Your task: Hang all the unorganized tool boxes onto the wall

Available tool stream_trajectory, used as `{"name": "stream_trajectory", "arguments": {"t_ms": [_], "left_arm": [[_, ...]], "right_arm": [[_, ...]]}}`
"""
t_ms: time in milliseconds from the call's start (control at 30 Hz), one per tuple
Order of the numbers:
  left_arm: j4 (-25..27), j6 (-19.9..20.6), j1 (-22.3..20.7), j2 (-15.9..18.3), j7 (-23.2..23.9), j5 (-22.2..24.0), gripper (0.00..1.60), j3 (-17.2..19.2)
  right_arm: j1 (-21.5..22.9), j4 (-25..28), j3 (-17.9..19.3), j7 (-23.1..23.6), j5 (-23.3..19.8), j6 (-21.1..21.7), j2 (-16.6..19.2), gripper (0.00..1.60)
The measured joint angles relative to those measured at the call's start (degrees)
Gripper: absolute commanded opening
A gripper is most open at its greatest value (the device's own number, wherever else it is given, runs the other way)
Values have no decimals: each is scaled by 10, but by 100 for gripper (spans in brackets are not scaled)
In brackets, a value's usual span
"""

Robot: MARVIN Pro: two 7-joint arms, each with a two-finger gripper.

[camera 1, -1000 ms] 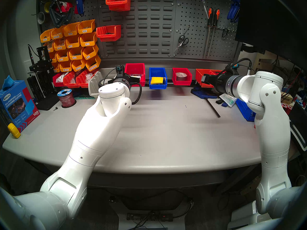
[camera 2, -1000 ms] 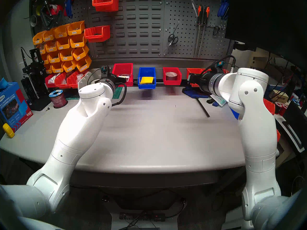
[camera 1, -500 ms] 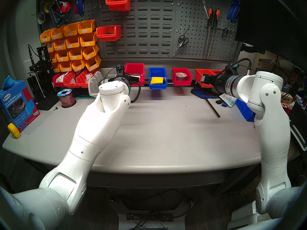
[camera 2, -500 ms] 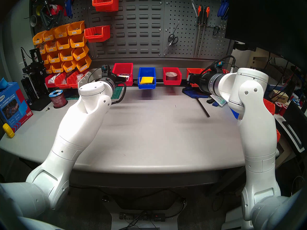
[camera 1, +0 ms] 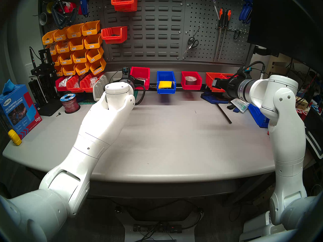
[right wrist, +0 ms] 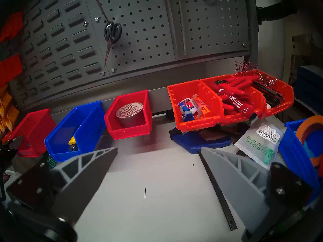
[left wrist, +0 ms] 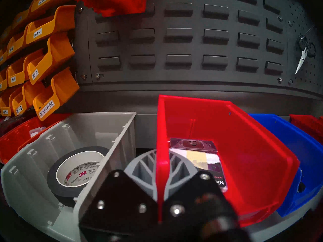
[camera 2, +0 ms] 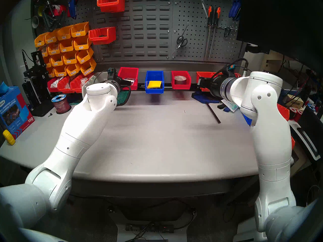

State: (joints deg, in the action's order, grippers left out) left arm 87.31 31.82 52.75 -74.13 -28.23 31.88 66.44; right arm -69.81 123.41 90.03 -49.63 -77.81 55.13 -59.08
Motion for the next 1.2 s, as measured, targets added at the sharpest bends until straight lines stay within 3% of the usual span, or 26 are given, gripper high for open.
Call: {"name": "stream_trajectory", "arguments": {"t_ms": [533,1200], "left_arm": [[-63,-14,-39,-17,35,-6,0,-14],[-81,-16,-53,-31,43,-10,0,-7]], "right_arm": [[0,0,0,0,0,0,0,160],[0,0,0,0,-2,0,-2,160]]}}
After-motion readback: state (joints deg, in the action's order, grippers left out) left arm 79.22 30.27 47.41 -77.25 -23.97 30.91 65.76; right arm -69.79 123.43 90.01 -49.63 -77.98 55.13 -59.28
